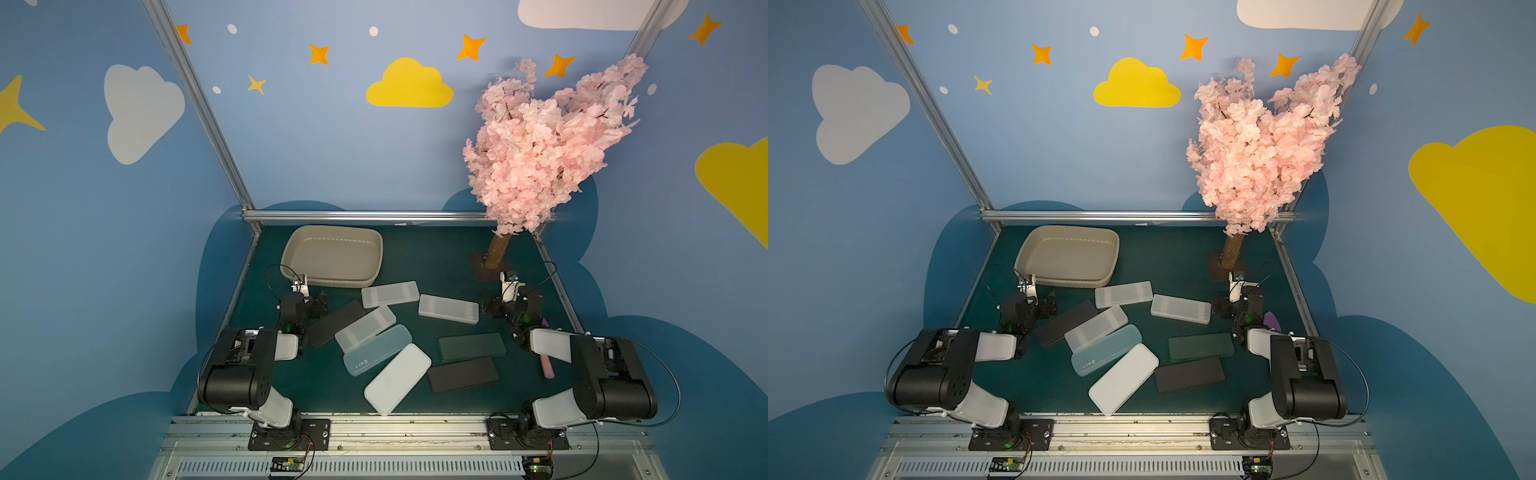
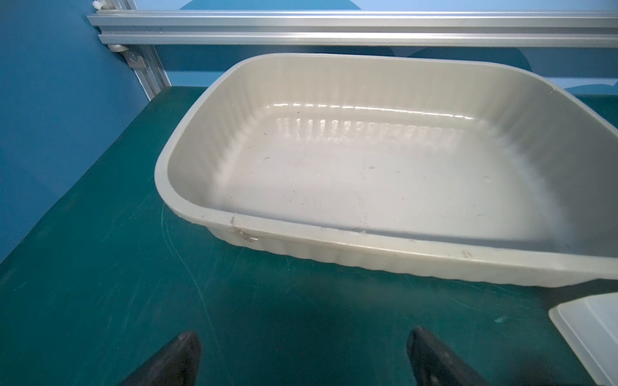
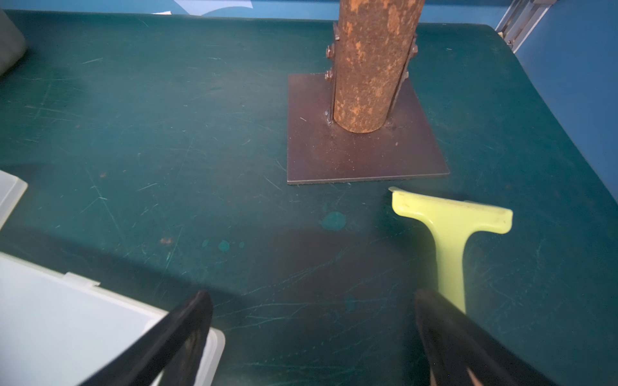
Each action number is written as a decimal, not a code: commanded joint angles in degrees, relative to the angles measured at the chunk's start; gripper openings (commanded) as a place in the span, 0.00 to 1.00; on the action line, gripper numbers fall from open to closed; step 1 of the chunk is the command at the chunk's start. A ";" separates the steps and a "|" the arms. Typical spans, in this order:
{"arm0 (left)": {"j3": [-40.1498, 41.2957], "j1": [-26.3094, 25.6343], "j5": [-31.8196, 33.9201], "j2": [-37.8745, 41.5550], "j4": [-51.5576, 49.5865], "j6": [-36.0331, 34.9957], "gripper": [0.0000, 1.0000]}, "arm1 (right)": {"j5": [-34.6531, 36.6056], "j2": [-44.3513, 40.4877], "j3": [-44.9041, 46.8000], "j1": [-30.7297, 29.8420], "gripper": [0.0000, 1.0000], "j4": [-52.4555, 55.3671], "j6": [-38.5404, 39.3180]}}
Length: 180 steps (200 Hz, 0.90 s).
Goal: Put the pencil case into the storage box
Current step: Move the storage box to the center of the board.
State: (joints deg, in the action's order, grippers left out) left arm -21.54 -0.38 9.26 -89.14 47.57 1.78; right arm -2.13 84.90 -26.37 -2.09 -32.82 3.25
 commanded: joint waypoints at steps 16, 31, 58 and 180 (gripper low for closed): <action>-7.84 0.14 2.71 8.38 -16.50 0.90 0.99 | 2.74 -6.42 -12.45 -2.73 0.99 18.47 -0.84; -15.46 0.27 5.54 12.76 -33.69 3.35 0.97 | 8.32 -8.32 -18.17 -8.78 0.98 28.84 5.47; -26.88 0.00 6.53 14.37 -54.17 6.31 0.82 | 14.39 -11.84 -22.89 -18.62 0.99 34.62 8.40; -37.25 -0.75 14.10 21.31 -90.98 31.23 0.85 | -12.37 33.16 -85.91 -32.44 0.89 77.64 -26.57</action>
State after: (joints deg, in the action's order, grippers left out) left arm -59.22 -0.82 22.17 -72.51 -35.99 28.82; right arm -8.40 113.56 -106.85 -32.73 38.02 -17.87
